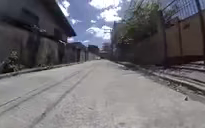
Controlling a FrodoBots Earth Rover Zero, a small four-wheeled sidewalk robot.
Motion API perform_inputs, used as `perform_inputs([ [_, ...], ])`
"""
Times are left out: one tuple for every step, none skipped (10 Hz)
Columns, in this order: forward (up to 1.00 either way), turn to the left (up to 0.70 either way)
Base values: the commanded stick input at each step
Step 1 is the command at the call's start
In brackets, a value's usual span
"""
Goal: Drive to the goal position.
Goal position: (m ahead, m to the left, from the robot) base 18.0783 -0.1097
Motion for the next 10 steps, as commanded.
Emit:
perform_inputs([
  [1.0, 0.0],
  [1.0, 0.0],
  [1.0, -0.28],
  [1.0, -0.36],
  [1.0, -0.25],
  [1.0, 0.0],
  [1.0, 0.0],
  [1.0, 0.0],
  [1.0, 0.0],
  [1.0, 0.05],
])
